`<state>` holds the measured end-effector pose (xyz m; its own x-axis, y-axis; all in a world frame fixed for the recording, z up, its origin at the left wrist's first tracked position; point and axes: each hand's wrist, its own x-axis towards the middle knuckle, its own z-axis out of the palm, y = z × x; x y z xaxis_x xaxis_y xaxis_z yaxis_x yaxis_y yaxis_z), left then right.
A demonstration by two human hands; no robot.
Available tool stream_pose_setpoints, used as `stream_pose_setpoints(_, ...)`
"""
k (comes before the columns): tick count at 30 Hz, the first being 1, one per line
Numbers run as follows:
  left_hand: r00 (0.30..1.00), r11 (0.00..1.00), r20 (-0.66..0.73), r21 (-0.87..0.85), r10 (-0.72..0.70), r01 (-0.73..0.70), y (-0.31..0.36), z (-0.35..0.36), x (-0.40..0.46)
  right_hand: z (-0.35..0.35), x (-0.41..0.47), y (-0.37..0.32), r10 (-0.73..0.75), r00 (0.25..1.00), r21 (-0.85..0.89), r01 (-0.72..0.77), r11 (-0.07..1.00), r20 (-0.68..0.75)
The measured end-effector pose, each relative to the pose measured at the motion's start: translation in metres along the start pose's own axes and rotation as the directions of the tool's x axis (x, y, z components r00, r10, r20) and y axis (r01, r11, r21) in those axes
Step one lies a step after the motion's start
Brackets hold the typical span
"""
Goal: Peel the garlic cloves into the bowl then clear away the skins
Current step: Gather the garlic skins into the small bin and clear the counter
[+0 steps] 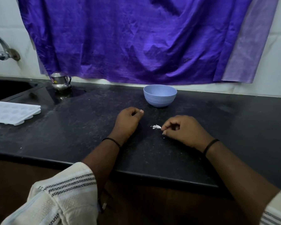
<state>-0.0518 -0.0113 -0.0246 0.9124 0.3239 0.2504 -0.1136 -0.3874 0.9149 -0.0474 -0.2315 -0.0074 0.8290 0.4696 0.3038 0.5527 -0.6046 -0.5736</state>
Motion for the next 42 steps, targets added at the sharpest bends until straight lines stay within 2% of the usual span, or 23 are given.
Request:
stream_pose_setpoints(3, 1.0, 1.0, -0.005, 0.006, 0.017, -0.017, -0.001, 0.0, 0.0, 0.004, -0.003, 0.004, 0.054, 0.996, 0.019, -0.055, 0.998, 0.065)
stream_pose_setpoints(11, 1.0, 0.999, -0.007, 0.032, 0.029, -0.028, 0.0, 0.0, -0.001, 0.014, 0.018, 0.007, 0.162, 0.97, -0.001, -0.165, 0.986, -0.179)
stream_pose_setpoints(18, 1.0, 0.999, -0.006, 0.035, 0.028, -0.028, 0.002, 0.001, -0.002, 0.018, 0.013, 0.004, 0.146, 0.978, -0.021, -0.151, 0.988, -0.147)
stream_pose_setpoints(21, 1.0, 0.998, 0.004, 0.049, 0.029, -0.029, 0.003, 0.0, -0.002, 0.027, 0.017, -0.01, 0.11, 0.988, 0.022, -0.108, 0.994, -0.113)
stream_pose_setpoints(25, 1.0, 0.999, -0.002, 0.045, 0.027, -0.027, 0.002, 0.001, -0.001, 0.024, 0.019, -0.01, 0.143, 0.969, 0.082, -0.129, 0.988, -0.203)
stream_pose_setpoints(32, 1.0, 0.999, -0.002, 0.03, 0.017, -0.017, 0.002, 0.001, 0.0, 0.023, 0.02, -0.018, 0.174, 0.982, -0.047, -0.177, 0.983, -0.07)
stream_pose_setpoints(35, 1.0, 1.0, -0.008, 0.012, 0.01, -0.009, 0.003, 0.001, -0.001, 0.028, 0.03, -0.019, 0.121, 0.986, -0.033, -0.126, 0.991, -0.116)
stream_pose_setpoints(38, 1.0, 1.0, -0.006, 0.001, 0.006, -0.006, 0.005, 0.0, -0.003, 0.03, 0.038, -0.019, 0.085, 0.986, 0.052, -0.078, 0.996, -0.141)
stream_pose_setpoints(40, 1.0, 1.0, -0.006, -0.008, 0.011, -0.011, 0.007, 0.0, -0.004, 0.03, 0.041, -0.019, -0.034, 0.995, 0.006, 0.035, 0.999, -0.097)
stream_pose_setpoints(42, 1.0, 1.0, -0.013, -0.03, 0.0, 0.0, 0.008, -0.001, -0.004, 0.035, 0.043, -0.019, -0.224, 0.974, -0.122, 0.226, 0.966, 0.034)
